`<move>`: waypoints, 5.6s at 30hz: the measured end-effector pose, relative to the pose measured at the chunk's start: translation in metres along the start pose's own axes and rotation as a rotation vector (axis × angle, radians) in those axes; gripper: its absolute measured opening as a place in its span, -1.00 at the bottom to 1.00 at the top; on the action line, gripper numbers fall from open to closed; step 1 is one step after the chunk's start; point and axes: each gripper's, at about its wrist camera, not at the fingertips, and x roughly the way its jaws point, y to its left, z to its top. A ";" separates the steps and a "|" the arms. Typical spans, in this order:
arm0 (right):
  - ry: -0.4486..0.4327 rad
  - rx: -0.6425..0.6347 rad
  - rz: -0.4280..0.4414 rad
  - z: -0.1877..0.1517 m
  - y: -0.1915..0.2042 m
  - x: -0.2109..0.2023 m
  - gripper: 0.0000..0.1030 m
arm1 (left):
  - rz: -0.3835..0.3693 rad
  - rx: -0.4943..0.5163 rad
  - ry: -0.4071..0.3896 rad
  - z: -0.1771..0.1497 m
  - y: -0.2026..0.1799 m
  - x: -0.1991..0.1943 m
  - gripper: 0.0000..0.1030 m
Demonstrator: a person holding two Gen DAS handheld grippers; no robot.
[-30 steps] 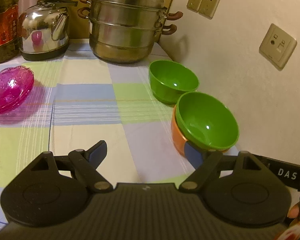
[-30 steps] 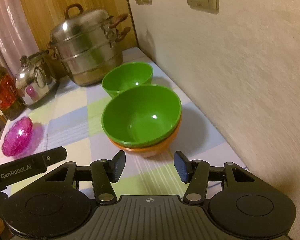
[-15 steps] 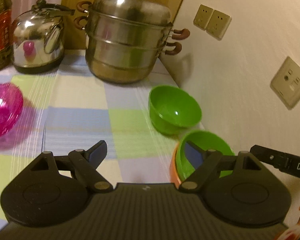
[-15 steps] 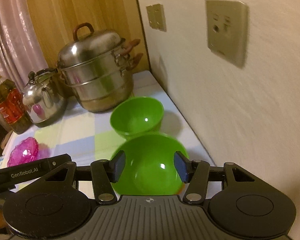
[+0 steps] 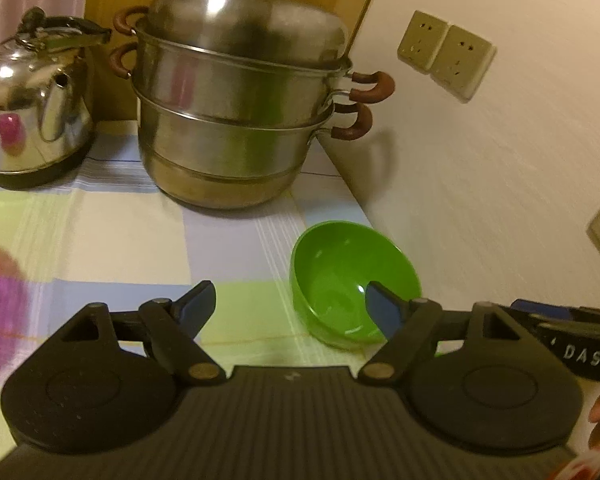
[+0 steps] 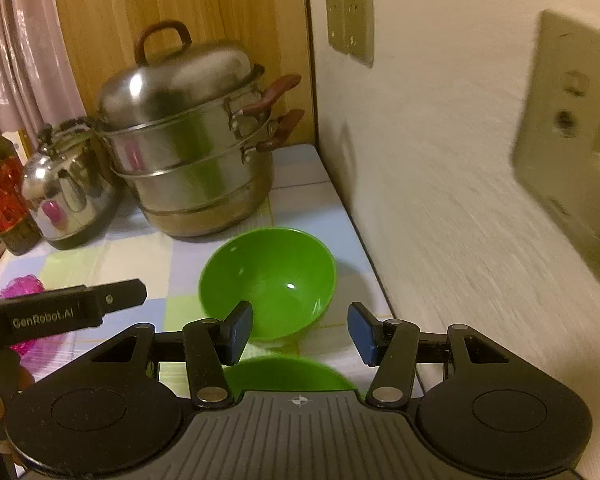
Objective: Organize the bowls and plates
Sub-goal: 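Move both grippers to the rim of the small green bowl, then close both grippers on the small green bowl rim, then lift the small green bowl with both grippers and carry it over the nested bowls, then lower the small green bowl into the green bowl and open both grippers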
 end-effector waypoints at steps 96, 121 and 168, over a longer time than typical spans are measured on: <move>0.085 0.069 -0.054 -0.040 -0.002 -0.086 -0.72 | -0.151 0.098 0.065 -0.030 -0.063 -0.087 -0.52; 0.150 0.052 -0.082 -0.088 -0.018 -0.045 -0.72 | -0.098 0.144 0.155 -0.079 -0.063 -0.043 -0.52; 0.137 0.029 -0.101 -0.100 -0.017 -0.023 -0.68 | -0.081 0.139 0.178 -0.087 -0.058 -0.027 -0.52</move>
